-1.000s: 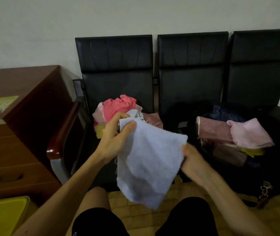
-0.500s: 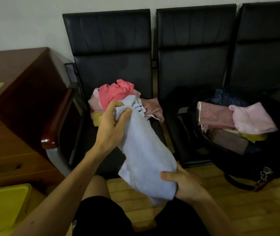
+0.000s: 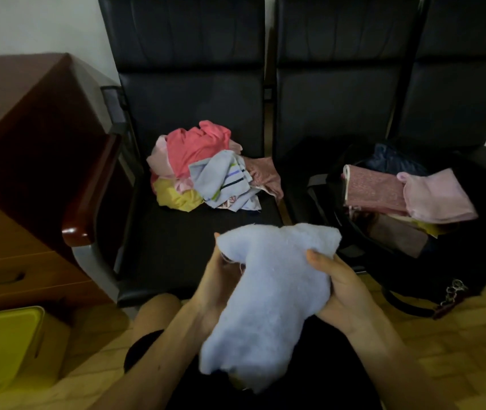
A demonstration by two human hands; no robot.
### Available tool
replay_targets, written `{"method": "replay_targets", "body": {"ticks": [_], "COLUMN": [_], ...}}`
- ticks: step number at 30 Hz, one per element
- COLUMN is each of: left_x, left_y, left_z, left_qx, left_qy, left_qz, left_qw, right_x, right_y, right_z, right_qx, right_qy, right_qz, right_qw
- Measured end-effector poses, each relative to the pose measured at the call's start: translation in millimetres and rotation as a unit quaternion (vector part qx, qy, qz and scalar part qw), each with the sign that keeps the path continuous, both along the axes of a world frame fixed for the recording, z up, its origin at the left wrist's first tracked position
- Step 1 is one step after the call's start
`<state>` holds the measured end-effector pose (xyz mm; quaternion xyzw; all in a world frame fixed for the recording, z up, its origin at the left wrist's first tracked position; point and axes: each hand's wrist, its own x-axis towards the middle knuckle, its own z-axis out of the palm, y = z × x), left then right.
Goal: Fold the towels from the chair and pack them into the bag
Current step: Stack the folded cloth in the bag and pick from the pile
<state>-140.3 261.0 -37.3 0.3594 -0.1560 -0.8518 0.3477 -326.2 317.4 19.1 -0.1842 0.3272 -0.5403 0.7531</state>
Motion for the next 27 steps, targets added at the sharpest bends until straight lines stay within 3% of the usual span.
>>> {"method": "replay_targets", "body": {"ticks": [1,3,5,8,14,16,18,19,22,27], "left_x": [-3.7,-3.1,3.3,11.8,18.5,21.6,26.2,28.0,27.9,27.5], "left_y": [0.8,17.4,26.8,29.4,22.1,17.7,13.0,11.7,9.4,0.2], "left_z": [-4.0,-3.2,4.4,2.2,-1.2,0.7,7.7,10.4,16.2,26.1], "left_qx": [0.022,-0.023,0.029,0.002,-0.074,-0.112,-0.156,-0.180,-0.240,-0.294], "left_qy": [-0.033,-0.064,0.047,0.060,-0.078,-0.162,-0.257,-0.295,-0.346,-0.400], "left_qz": [-0.005,-0.020,-0.072,-0.101,-0.068,-0.020,0.007,0.006,0.023,0.095], "left_qw": [0.999,0.997,0.996,0.993,0.992,0.980,0.954,0.938,0.907,0.863], "right_x": [1.3,3.4,6.6,2.5,-4.0,-7.1,-11.5,-14.9,-18.2,-14.7], "right_y": [-0.3,-2.7,-4.1,-4.2,-0.3,-1.8,-3.2,-4.1,-9.3,-26.0], "right_z": [2.8,2.4,2.7,-0.8,2.9,-0.5,-6.3,-11.8,-14.7,2.3], "right_qx": [0.005,0.016,0.011,0.024,-0.014,0.017,0.004,0.004,0.019,-0.042], "right_qy": [0.004,0.012,-0.001,0.011,0.049,0.155,0.342,0.394,0.437,0.506], "right_qz": [-0.009,-0.016,-0.005,-0.024,0.016,0.022,0.045,0.042,-0.005,-0.070], "right_qw": [1.000,1.000,1.000,0.999,0.999,0.987,0.939,0.918,0.899,0.859]}}
